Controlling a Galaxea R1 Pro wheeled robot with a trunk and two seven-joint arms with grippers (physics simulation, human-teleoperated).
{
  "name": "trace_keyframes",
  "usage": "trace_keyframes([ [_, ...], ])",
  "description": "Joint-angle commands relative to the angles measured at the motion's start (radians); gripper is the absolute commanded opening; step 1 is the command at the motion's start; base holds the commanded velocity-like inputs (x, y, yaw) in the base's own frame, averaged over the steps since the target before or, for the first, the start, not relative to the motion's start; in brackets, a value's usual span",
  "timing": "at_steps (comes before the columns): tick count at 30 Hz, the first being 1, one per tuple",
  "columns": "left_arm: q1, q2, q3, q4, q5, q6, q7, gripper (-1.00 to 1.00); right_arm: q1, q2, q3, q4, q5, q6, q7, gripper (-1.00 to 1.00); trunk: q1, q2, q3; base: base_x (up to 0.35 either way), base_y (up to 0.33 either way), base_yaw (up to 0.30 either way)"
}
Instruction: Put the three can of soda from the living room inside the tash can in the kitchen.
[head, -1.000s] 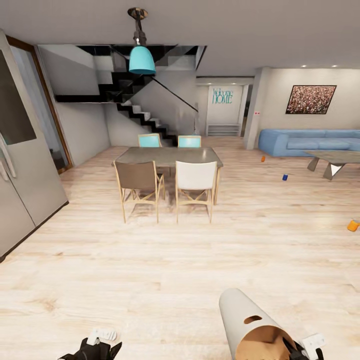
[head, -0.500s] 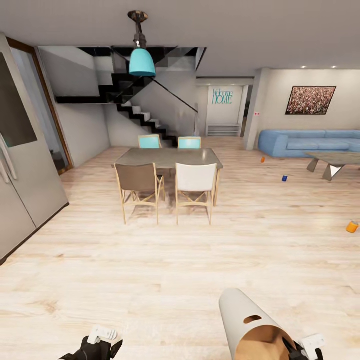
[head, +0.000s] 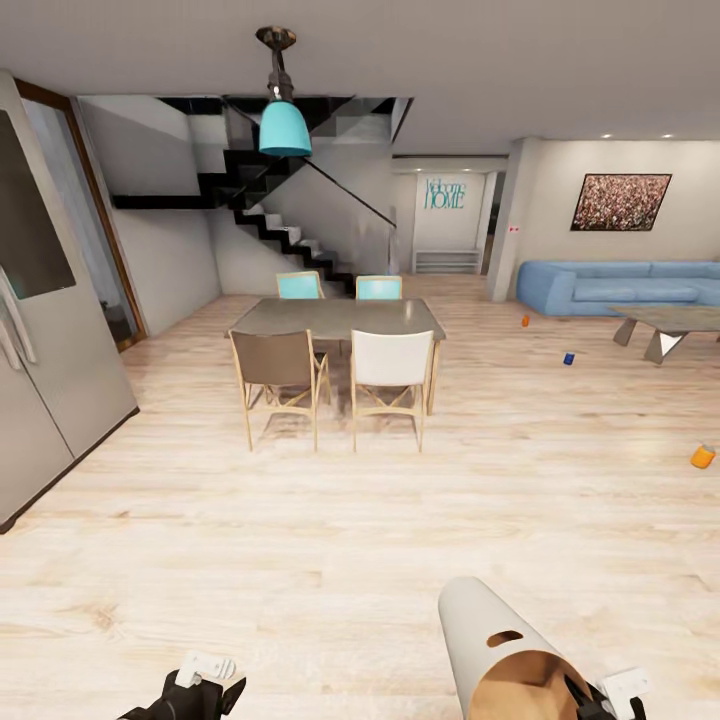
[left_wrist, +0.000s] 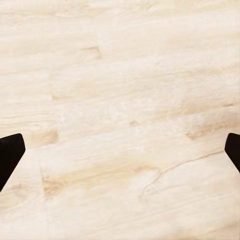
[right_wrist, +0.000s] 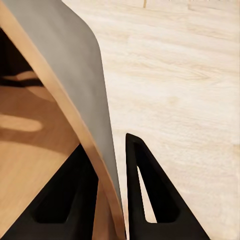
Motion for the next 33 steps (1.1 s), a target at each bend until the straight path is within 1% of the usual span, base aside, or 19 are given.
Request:
trace_keyframes([
  [1, 0.0, 0.0, 0.0, 0.0, 0.0, -0.001, 0.001, 1.0, 0.0, 0.0, -0.003, -0.002, -0.007, 0.001, 0.005, -1.0, 0.0, 0.0, 0.0, 0.0, 0.0, 0.0],
  [5, 0.0, 0.0, 0.003, -0.001, 0.002, -0.003, 0.001, 1.0, 0.0, 0.001, -0.003, -0.002, -0.007, 0.001, 0.005, -1.0, 0.0, 0.0, 0.0, 0.0, 0.0, 0.0],
  [10, 0.0, 0.0, 0.004, 0.0, 0.0, -0.038, 0.002, 1.0, 0.0, 0.003, -0.002, -0.001, -0.007, 0.001, 0.005, -1.0, 0.0, 0.0, 0.0, 0.062, 0.0, 0.0],
  [16, 0.0, 0.0, 0.006, 0.0, 0.002, -0.045, 0.002, 1.0, 0.0, 0.003, -0.001, -0.001, -0.007, 0.001, 0.005, -1.0, 0.0, 0.0, 0.0, 0.069, 0.0, 0.0],
  [21, 0.0, 0.0, 0.006, 0.0, 0.001, -0.085, 0.002, 1.0, 0.0, 0.005, 0.0, -0.001, -0.007, 0.001, 0.005, -1.0, 0.0, 0.0, 0.0, 0.01, 0.0, 0.0],
  [25, 0.0, 0.0, 0.006, 0.0, 0.005, -0.094, 0.003, 1.0, 0.0, 0.005, 0.0, -0.001, -0.007, 0.001, 0.005, -1.0, 0.0, 0.0, 0.0, 0.002, 0.0, 0.0],
  [33, 0.0, 0.0, 0.006, 0.0, 0.001, -0.097, 0.003, 1.0, 0.0, 0.005, 0.0, -0.001, -0.007, 0.001, 0.004, -1.0, 0.0, 0.0, 0.0, 0.0, 0.0, 0.0],
])
